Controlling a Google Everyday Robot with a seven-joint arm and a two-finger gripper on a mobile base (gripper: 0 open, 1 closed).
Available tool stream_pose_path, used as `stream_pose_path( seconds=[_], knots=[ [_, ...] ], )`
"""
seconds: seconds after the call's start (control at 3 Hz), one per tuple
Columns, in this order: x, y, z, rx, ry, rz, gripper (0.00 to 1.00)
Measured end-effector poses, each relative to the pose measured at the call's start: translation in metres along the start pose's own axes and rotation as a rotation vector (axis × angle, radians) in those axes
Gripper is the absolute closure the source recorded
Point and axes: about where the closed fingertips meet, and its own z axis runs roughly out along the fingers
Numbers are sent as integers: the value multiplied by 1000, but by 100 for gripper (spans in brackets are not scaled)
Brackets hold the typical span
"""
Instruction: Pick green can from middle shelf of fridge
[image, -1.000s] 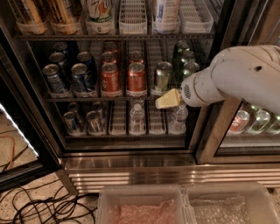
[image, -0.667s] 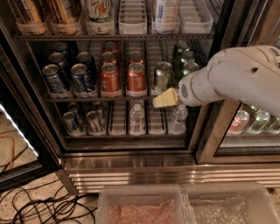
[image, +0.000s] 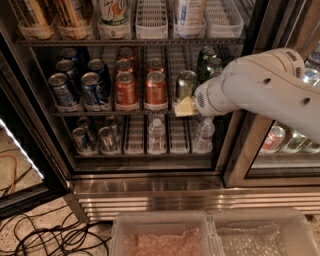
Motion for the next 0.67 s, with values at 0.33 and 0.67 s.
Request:
stream_pose_path(
  seconds=[0.33,0.67],
  knots=[
    [-10,-3,8,10,-13,0,38],
    [-18,-6,11,19,-32,7,38]
  ],
)
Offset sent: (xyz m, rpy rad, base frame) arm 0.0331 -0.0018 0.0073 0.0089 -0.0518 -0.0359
